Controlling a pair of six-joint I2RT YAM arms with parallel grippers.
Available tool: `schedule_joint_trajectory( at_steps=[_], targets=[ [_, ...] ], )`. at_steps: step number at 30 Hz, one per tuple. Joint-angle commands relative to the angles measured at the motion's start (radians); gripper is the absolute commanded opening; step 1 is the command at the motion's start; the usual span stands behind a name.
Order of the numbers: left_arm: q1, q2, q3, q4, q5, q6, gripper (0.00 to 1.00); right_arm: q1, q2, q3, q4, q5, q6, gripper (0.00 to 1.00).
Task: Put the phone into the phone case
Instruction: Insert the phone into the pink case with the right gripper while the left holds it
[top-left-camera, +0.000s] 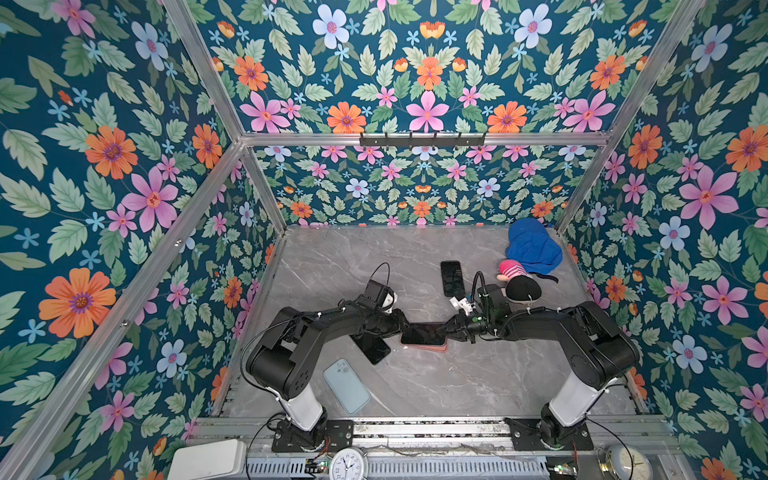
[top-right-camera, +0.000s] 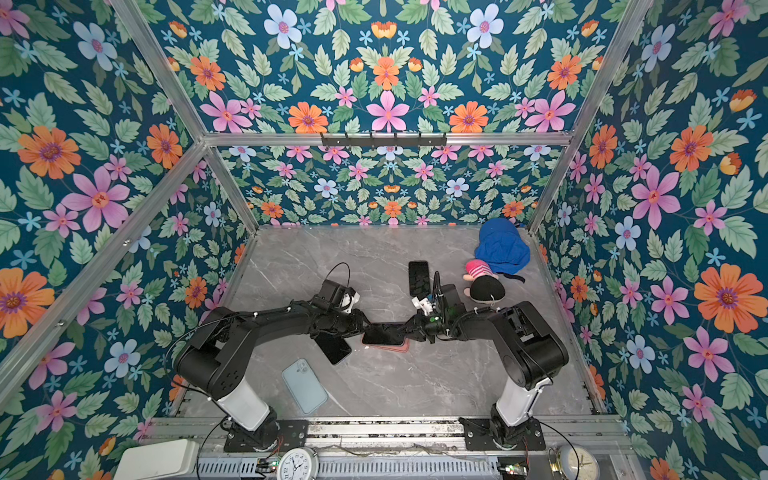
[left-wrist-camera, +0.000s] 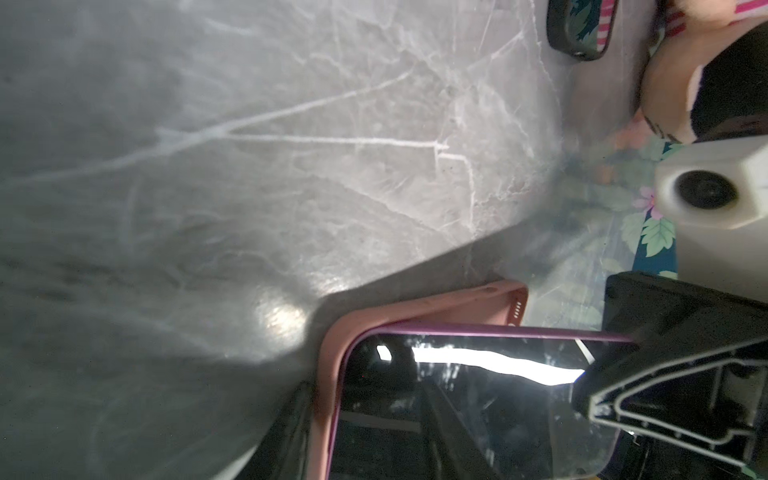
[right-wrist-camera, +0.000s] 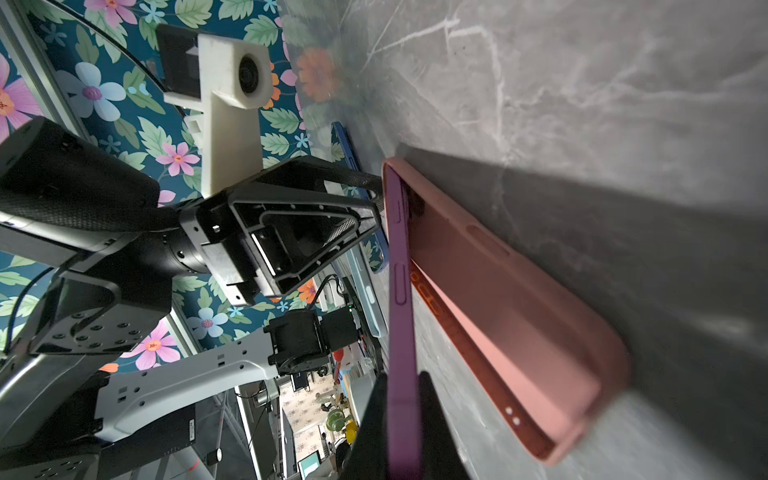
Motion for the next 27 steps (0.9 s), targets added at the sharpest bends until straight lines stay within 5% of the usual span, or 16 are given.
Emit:
schedule_joint_trajectory(
  at_steps=[1, 8, 27],
  targets=[
    [-0.003, 0.001, -0.013, 0.004, 0.003, -0.019, 0.44, 0.002, 0.023, 0.002, -0.071, 0.027, -0.02, 0.0],
    [-0.013, -0.01, -0.025, 0.021, 0.008, -0.038, 0.45, 0.005, 0.04, 0.015, -0.11, 0.065, -0.016, 0.11],
    [-0.013, -0.056, -0.067, 0.016, -0.003, -0.035, 0.45, 0.071, -0.118, 0.205, -0.714, 0.397, -0.198, 0.66]
  ],
)
